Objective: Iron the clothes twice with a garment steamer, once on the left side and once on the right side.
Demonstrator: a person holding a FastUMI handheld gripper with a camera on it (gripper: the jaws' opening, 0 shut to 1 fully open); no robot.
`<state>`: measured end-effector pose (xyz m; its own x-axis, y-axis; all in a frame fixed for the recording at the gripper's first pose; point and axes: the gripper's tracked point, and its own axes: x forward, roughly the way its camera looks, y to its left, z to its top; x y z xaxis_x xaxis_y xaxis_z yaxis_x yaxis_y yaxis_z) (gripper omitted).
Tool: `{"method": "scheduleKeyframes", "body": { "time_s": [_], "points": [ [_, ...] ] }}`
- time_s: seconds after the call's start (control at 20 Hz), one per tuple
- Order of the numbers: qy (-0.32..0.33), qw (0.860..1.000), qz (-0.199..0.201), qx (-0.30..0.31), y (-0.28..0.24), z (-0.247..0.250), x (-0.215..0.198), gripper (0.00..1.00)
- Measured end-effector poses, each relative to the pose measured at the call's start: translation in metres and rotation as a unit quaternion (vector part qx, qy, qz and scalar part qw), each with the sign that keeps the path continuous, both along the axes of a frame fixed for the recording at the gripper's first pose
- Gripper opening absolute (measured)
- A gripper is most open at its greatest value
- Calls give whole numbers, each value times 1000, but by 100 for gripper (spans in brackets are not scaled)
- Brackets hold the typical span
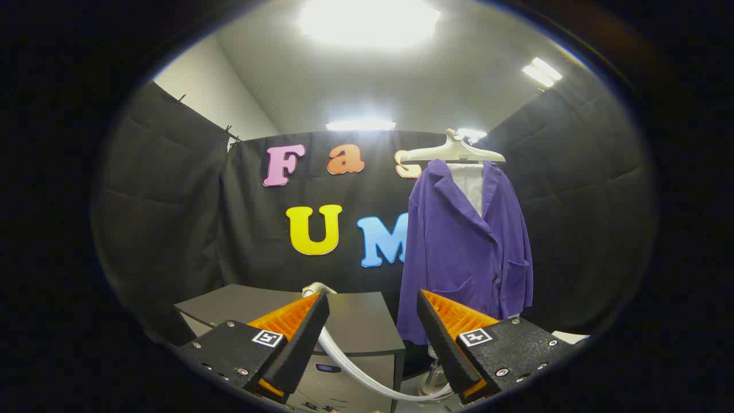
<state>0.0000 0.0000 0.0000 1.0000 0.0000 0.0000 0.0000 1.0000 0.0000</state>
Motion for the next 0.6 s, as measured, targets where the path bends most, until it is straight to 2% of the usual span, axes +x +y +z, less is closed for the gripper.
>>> {"method": "scheduleKeyframes", "body": {
  "time_s": [0.25, 0.6],
  "points": [
    [12, 1000, -20, -12, -1, -11, 6, 95],
    [10, 999, -22, -37, 0, -12, 10, 95]
  ]
}}
